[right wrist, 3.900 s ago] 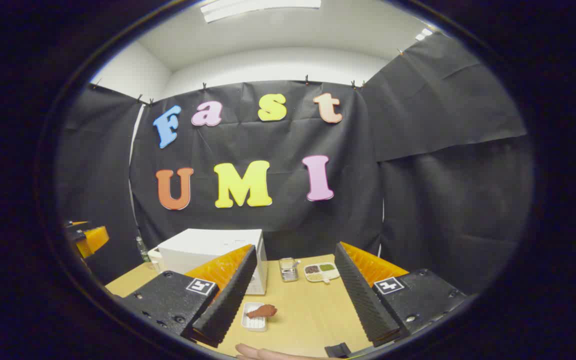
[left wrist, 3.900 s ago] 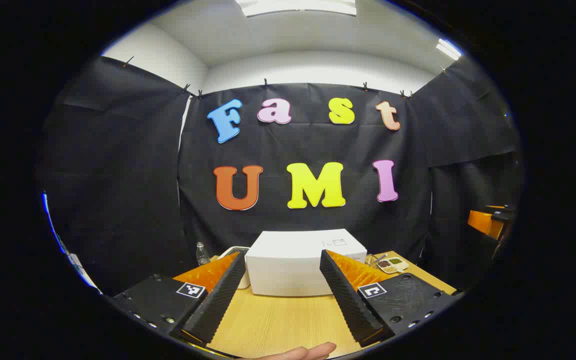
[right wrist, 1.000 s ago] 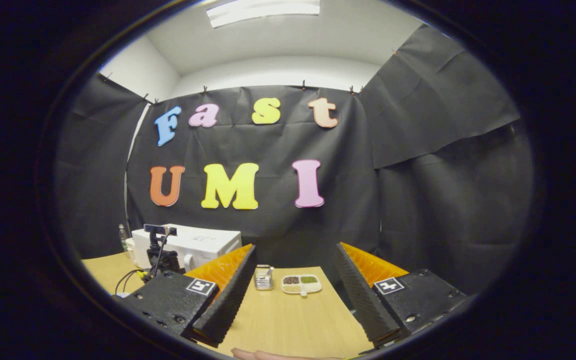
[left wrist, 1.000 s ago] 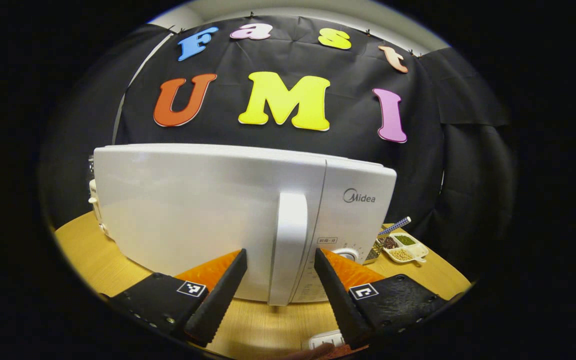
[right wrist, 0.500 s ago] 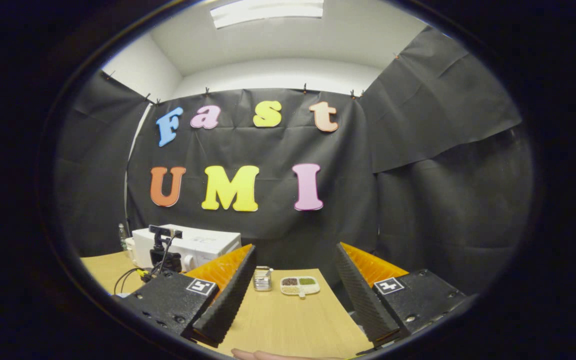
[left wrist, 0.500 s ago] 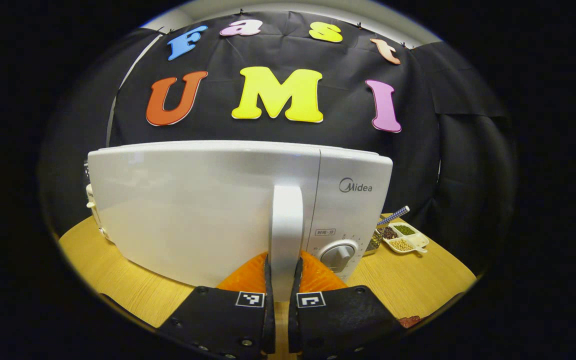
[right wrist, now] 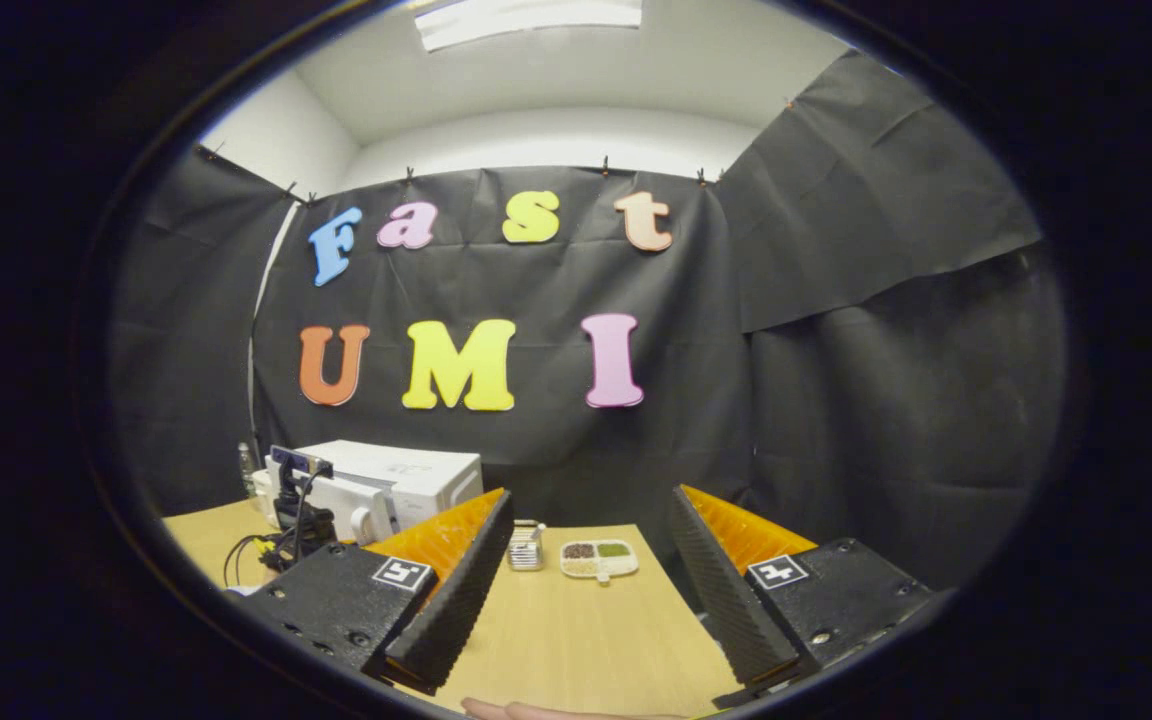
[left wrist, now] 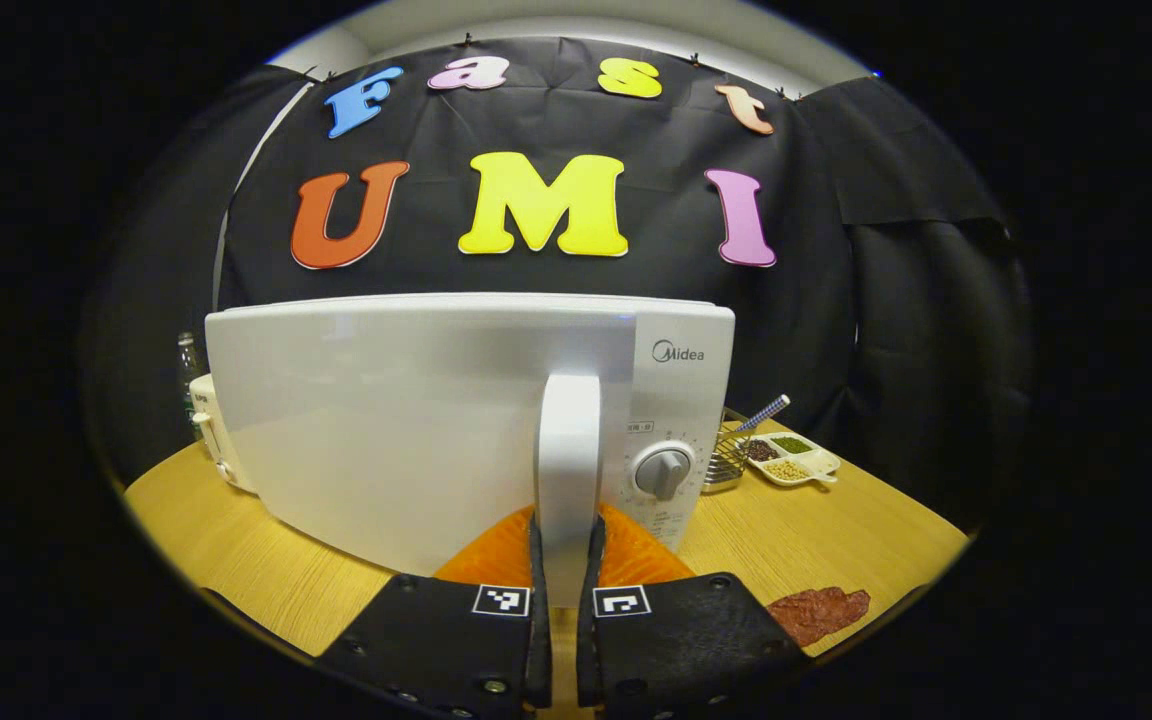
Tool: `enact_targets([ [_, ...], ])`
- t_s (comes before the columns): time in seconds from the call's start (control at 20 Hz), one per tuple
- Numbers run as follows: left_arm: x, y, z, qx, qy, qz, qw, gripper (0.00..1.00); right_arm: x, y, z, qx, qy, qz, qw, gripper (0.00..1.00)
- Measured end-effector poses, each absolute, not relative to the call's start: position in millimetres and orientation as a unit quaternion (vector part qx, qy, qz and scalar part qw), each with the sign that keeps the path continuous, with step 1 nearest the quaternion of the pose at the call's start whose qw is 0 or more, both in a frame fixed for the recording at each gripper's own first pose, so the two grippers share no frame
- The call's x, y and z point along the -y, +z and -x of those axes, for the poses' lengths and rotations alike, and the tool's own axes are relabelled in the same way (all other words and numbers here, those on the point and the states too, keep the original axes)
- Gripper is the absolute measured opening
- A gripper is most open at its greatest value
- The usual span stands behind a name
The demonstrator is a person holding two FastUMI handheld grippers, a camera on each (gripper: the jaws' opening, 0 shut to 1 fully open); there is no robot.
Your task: Open the microwave oven with the left hand, put the food in, and close the microwave oven.
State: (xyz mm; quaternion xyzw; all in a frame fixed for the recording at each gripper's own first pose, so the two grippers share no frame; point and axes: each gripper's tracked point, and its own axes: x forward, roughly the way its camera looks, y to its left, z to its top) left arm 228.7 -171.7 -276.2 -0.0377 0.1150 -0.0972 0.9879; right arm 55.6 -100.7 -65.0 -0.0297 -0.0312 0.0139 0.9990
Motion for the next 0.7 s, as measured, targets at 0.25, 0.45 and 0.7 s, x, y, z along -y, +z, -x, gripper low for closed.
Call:
enact_targets([
  [0.25,153,-277,-190,-0.123,-0.121,0.027,0.985,0.09,86,-70,-49,0.026,0.009,0.032,0.999,1.00],
  [0.45,133,-277,-159,-0.127,-0.134,0.029,0.982,0.10,70,-78,-37,0.015,0.024,0.040,0.999,1.00],
  [0.7,76,-279,-105,-0.108,-0.106,0.018,0.988,0.20,58,-89,-28,0.004,0.028,0.046,0.999,1.00],
])
